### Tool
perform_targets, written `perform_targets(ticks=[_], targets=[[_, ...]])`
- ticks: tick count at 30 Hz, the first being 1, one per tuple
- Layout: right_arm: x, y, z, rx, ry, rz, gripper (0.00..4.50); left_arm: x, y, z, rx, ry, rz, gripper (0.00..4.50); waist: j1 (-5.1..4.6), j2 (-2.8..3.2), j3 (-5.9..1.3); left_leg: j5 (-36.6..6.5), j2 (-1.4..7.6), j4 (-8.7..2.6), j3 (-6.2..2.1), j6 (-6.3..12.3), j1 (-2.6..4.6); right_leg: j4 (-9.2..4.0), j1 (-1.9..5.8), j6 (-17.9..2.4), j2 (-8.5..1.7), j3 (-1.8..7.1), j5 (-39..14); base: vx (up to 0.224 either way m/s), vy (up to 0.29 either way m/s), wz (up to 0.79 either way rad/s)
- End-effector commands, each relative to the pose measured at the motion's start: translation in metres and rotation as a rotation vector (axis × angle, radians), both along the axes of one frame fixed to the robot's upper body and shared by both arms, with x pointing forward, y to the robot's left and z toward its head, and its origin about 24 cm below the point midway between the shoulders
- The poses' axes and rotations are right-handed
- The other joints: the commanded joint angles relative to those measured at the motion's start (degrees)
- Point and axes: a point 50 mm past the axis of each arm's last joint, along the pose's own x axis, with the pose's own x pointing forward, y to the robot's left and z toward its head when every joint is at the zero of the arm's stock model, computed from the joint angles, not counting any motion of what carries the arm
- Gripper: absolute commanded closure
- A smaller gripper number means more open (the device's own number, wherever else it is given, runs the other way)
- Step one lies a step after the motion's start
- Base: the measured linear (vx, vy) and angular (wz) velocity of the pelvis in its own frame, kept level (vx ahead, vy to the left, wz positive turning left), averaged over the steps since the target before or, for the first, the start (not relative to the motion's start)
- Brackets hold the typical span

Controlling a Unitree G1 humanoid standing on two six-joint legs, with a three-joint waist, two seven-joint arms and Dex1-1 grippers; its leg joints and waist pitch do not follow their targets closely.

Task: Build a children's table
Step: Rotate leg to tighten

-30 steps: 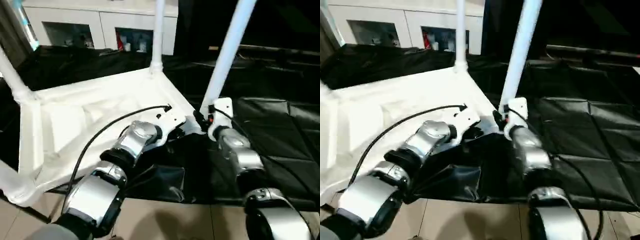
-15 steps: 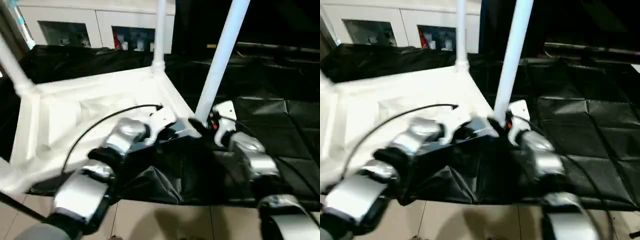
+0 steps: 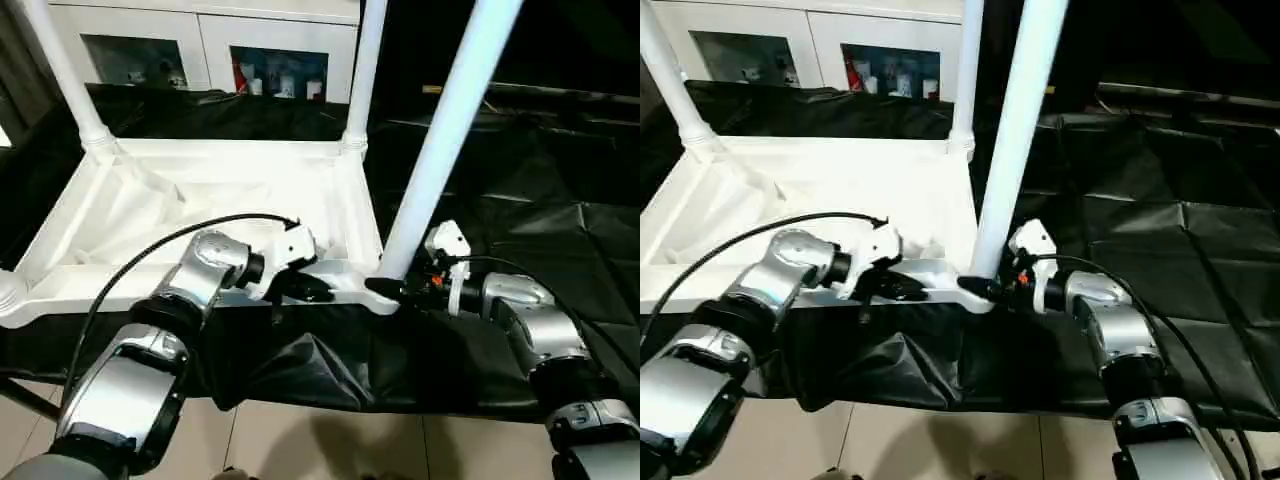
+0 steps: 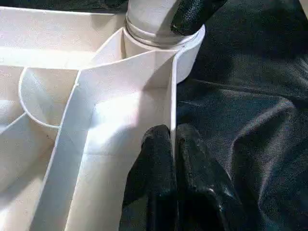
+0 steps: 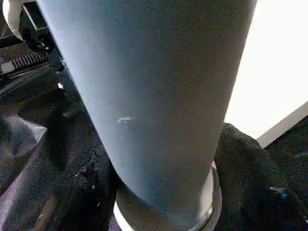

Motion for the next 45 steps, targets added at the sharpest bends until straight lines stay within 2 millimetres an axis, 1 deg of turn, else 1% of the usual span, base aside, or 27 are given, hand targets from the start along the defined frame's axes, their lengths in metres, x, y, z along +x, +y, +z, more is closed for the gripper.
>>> perform_targets(ticks=[1,3,6,7,10,12,13,14,15,16,17,18,20,21,23,25,26,27,31,32,33,35,37,39,40,42,45], targets=[[-0.004,0.000,-0.006,-0.012,0.032,0.003,1.98,-0.006,0.002,-0.010,0.013,0.047,-0.001,4.50,0.48,-0.44,-3.03,-10.1,1.47,-3.03,-0.17,5.34,0.12,-3.26,3.08,-16.0,-2.78,2.00,-5.8,0.000,0.000,0.00],[-0.004,0.003,-0.009,-0.011,0.038,-0.015,1.99,-0.004,-0.001,-0.010,0.001,0.027,0.029,4.50,0.52,-0.43,-3.01,-10.0,1.49,-3.07,-0.19,5.16,0.15,-3.31,3.03,-15.7,-2.77,2.02,-6.3,0.000,0.000,0.00],[0.001,0.006,-0.017,-0.042,0.040,-0.141,2.20,0.002,-0.009,-0.011,-0.008,-0.010,0.125,4.50,0.18,-0.44,-2.75,-12.3,1.37,-3.30,-0.30,3.74,0.25,-3.86,2.73,-14.5,-2.90,2.12,-11.1,0.000,0.000,0.00],[0.005,0.010,-0.023,-0.053,0.041,-0.239,2.26,0.007,-0.015,-0.011,-0.007,-0.032,0.190,4.50,-0.19,-0.49,-2.66,-13.5,1.27,-3.45,-0.40,2.84,0.31,-4.20,2.52,-13.6,-3.03,2.21,-14.0,0.000,0.000,0.00],[0.008,0.015,-0.033,-0.075,0.069,-0.378,2.31,0.013,-0.025,-0.012,-0.004,-0.067,0.292,4.50,-0.55,-0.61,-2.51,-15.6,1.10,-3.68,-0.64,1.27,0.67,-4.97,2.27,-11.1,-2.94,2.20,-20.6,0.000,0.000,0.00],[0.012,0.021,-0.041,-0.090,0.097,-0.551,2.44,0.017,-0.040,-0.012,-0.005,-0.092,0.392,4.50,-0.69,-0.56,-2.41,-16.4,1.04,-3.74,-0.66,0.91,0.80,-5.19,2.03,-10.3,-2.81,2.28,-22.0,0.000,0.000,0.00],[0.012,0.021,-0.041,-0.090,0.097,-0.551,2.46,0.017,-0.040,-0.012,-0.005,-0.092,0.392,4.50,-0.72,-0.60,-2.49,-16.8,0.97,-3.82,-0.77,0.83,0.77,-5.27,2.07,-9.7,-2.80,2.22,-22.9,0.000,0.000,0.00],[0.016,0.027,-0.044,-0.080,0.126,-0.671,2.47,0.019,-0.053,-0.011,-0.011,-0.110,0.440,4.50,-0.72,-0.52,-2.56,-16.6,0.91,-3.81,-0.77,0.90,0.74,-5.31,2.14,-9.6,-2.80,2.22,-22.7,0.000,0.000,0.00],[0.018,0.031,-0.045,-0.074,0.140,-0.717,2.48,0.018,-0.062,-0.010,-0.020,-0.117,0.446,4.50,-0.83,-0.11,-2.51,-16.6,1.02,-3.86,-0.77,0.57,0.83,-5.26,1.86,-9.8,-2.76,2.40,-21.5,0.000,0.000,0.00],[0.018,0.033,-0.045,-0.073,0.144,-0.730,2.48,0.018,-0.066,-0.010,-0.023,-0.120,0.443,4.50,-1.00,-0.41,-2.64,-16.7,0.88,-3.85,-0.80,0.66,0.65,-5.21,2.11,-9.8,-2.59,2.25,-20.7,0.000,0.000,0.00],[0.020,0.039,-0.046,-0.074,0.149,-0.754,2.49,0.017,-0.074,-0.010,-0.028,-0.128,0.439,4.50,-1.02,-0.38,-2.63,-16.8,0.90,-3.82,-0.70,0.86,0.71,-5.23,1.95,-9.9,-2.54,2.35,-19.9,0.000,0.000,0.00],[0.022,0.051,-0.042,-0.072,0.110,-0.726,2.49,0.013,-0.086,-0.009,-0.041,-0.133,0.396,4.50,-0.98,-0.01,-2.61,-16.9,0.86,-3.82,-0.76,0.94,0.74,-5.26,1.97,-10.0,-2.58,2.33,-19.6,0.000,0.000,0.00],[0.023,0.058,-0.038,-0.065,0.083,-0.700,2.49,0.011,-0.092,-0.008,-0.046,-0.130,0.371,4.50,-1.00,-0.33,-2.72,-16.7,0.77,-3.76,-0.68,1.34,0.53,-5.20,2.14,-10.0,-2.50,2.32,-18.3,0.000,0.000,0.00],[0.023,0.059,-0.037,-0.055,0.080,-0.693,2.49,0.011,-0.092,-0.008,-0.046,-0.131,0.365,4.50,-0.98,-0.19,-2.73,-16.7,0.74,-3.74,-0.65,1.76,0.51,-5.19,2.21,-10.1,-2.50,2.36,-17.7,0.000,0.000,0.00],[0.024,0.058,-0.035,-0.034,0.067,-0.682,1.94,0.011,-0.089,-0.009,-0.038,-0.133,0.358,4.50,-0.97,-0.11,-2.67,-17.0,0.77,-3.80,-0.68,2.14,0.48,-5.25,2.21,-10.0,-2.53,2.31,-18.1,0.000,0.000,0.00],[0.024,0.057,-0.033,-0.039,0.050,-0.660,1.78,0.012,-0.084,-0.009,-0.029,-0.133,0.359,4.50,-1.01,-0.13,-2.70,-17.3,0.82,-3.84,-0.71,2.18,0.46,-5.23,2.22,-10.0,-2.51,2.28,-18.2,0.000,0.000,0.00],[0.025,0.055,-0.031,-0.040,0.035,-0.631,1.71,0.013,-0.081,-0.010,-0.024,-0.134,0.355,4.50,-1.02,-0.33,-2.70,-17.4,0.80,-3.81,-0.68,2.29,0.42,-5.25,2.22,-10.0,-2.50,2.29,-18.3,0.000,0.000,0.00],[0.025,0.054,-0.030,-0.041,0.023,-0.603,1.71,0.013,-0.077,-0.010,-0.021,-0.133,0.351,4.50,-1.01,-0.24,-2.69,-17.3,0.80,-3.85,-0.74,2.42,0.36,-5.23,2.29,-10.0,-2.54,2.28,-18.5,0.000,0.000,0.00],[0.021,0.043,-0.025,-0.050,-0.014,-0.448,1.71,0.012,-0.061,-0.012,-0.007,-0.117,0.302,4.50,-0.94,-0.41,-2.75,-16.0,0.84,-3.65,-0.63,3.44,0.20,-5.08,2.47,-10.4,-2.60,2.30,-16.6,0.000,0.000,0.00],[0.019,0.038,-0.022,-0.044,-0.017,-0.392,1.71,0.012,-0.054,-0.012,-0.004,-0.117,0.279,4.50,-0.79,-0.67,-2.81,-14.8,0.76,-3.54,-0.62,4.30,0.08,-4.94,2.77,-10.8,-2.60,2.21,-15.6,0.000,0.000,0.00],[0.015,0.031,-0.019,-0.044,-0.029,-0.294,1.71,0.011,-0.044,-0.013,0.002,-0.108,0.247,4.50,-0.73,-0.72,-2.84,-14.1,0.84,-3.40,-0.51,4.93,0.07,-4.84,2.75,-11.1,-2.67,2.25,-14.5,0.000,0.000,0.00],[0.013,0.028,-0.017,-0.049,-0.036,-0.258,1.71,0.011,-0.041,-0.013,0.003,-0.101,0.238,4.50,-0.50,-0.79,-2.83,-12.9,0.98,-3.34,-0.52,5.73,0.01,-4.63,2.84,-11.8,-2.76,2.20,-12.9,0.000,0.000,0.00],[0.007,0.019,-0.014,-0.048,-0.028,-0.161,1.71,0.007,-0.031,-0.011,-0.010,-0.084,0.165,4.50,-0.59,-0.72,-2.97,-11.7,0.99,-3.39,-0.64,5.77,-0.15,-4.37,3.09,-12.3,-2.72,2.09,-11.6,0.000,0.000,0.00],[0.003,0.010,-0.011,-0.043,-0.015,-0.091,1.71,0.004,-0.023,-0.009,-0.025,-0.050,0.095,4.50,-0.43,-0.83,-3.05,-10.0,1.23,-3.13,-0.56,6.98,-0.26,-3.78,3.28,-14.1,-2.70,2.05,-7.2,0.000,0.000,0.00],[0.002,0.008,-0.009,-0.041,-0.012,-0.072,1.71,0.002,-0.020,-0.008,-0.030,-0.037,0.073,4.50,-0.45,-0.73,-2.99,-9.7,1.33,-3.18,-0.51,7.16,-0.35,-3.65,3.21,-14.6,-2.64,1.99,-6.7,0.000,0.000,0.00],[-0.001,0.001,-0.007,-0.041,0.001,-0.020,1.71,-0.001,-0.010,-0.008,-0.010,0.011,0.025,4.50,-0.16,-0.57,-3.19,-8.8,1.49,-2.89,-0.26,7.31,-0.05,-3.19,3.13,-16.1,-2.58,1.97,-4.1,0.000,0.000,0.00],[-0.004,-0.003,-0.005,-0.043,0.014,0.016,1.71,-0.002,-0.004,-0.008,0.001,0.024,0.002,4.50,-0.02,-0.41,-3.09,-9.2,1.53,-2.88,-0.17,7.09,0.08,-3.04,3.05,-17.1,-2.55,1.94,-2.9,0.000,0.000,0.00]])
